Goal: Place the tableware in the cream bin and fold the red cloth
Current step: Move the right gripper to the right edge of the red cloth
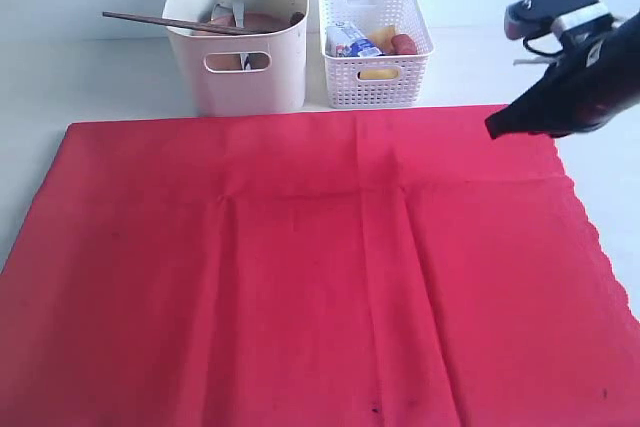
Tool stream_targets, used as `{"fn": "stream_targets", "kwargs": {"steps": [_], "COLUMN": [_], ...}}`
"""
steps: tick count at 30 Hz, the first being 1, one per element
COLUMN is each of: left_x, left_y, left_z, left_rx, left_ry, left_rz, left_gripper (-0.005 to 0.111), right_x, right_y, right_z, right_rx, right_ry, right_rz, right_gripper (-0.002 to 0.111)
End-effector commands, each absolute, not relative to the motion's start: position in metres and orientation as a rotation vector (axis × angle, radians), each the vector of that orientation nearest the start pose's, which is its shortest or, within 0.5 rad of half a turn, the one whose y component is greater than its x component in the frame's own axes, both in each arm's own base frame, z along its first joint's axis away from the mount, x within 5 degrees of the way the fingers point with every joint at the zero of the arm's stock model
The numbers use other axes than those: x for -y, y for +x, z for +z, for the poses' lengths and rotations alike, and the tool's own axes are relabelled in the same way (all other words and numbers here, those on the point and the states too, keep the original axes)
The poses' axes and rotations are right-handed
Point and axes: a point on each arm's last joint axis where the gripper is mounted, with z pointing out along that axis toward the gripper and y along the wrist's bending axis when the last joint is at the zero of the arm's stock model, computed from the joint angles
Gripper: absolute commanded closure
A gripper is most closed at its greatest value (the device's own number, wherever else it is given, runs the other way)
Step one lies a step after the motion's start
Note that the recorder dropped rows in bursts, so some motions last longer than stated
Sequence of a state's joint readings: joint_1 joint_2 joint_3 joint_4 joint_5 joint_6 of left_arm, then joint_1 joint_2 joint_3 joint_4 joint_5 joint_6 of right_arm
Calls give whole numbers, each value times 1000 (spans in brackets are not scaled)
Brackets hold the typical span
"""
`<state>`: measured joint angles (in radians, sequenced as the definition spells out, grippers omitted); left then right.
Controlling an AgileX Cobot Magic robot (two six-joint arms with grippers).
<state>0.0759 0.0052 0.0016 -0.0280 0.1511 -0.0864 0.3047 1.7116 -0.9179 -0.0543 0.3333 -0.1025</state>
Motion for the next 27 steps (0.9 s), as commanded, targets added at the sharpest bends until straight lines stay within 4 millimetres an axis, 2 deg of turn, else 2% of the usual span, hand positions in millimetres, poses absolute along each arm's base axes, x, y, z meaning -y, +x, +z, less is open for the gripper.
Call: {"fn": "stream_targets", "kwargs": {"steps": [1, 5, 7, 9, 11, 14, 17, 19, 22, 23, 27], "left_x": [-5, -6, -4, -5, -6, -7, -5, -4, -1, -1, -1], "left_y": [54, 49, 44, 51, 68, 103, 137, 156, 183, 191, 212], "left_z": [223, 242, 258, 266, 264, 246, 225, 211, 186, 178, 147], "left_rx": [-1331, -1139, -1052, -1094, -1202, -1473, -1720, -1855, -2050, -2103, -2252], "left_ry": [-351, -259, -212, -220, -238, -236, -135, -127, -73, -51, -60], "left_rz": [-284, -226, -204, -201, -194, -152, -91, -114, -137, -141, -163], "left_gripper": [106, 106, 106, 107, 107, 107, 106, 101, 81, 70, 43], "right_x": [-102, -103, -104, -104, -105, -105, -105, -105, -105, -105, -105], "right_y": [322, 326, 328, 331, 333, 333, 333, 334, 334, 335, 335], "right_z": [139, 107, 97, 90, 88, 87, 87, 88, 88, 88, 88], "right_rx": [-2614, -2666, -2659, -2643, -2637, -2637, -2628, -2621, -2619, -2615, -2611], "right_ry": [-437, -432, -420, -400, -378, -378, -376, -374, -374, -373, -373], "right_rz": [117, 113, 113, 115, 122, 121, 121, 121, 122, 122, 122], "right_gripper": [108, 108, 108, 108, 108, 108, 108, 108, 108, 108, 108]}}
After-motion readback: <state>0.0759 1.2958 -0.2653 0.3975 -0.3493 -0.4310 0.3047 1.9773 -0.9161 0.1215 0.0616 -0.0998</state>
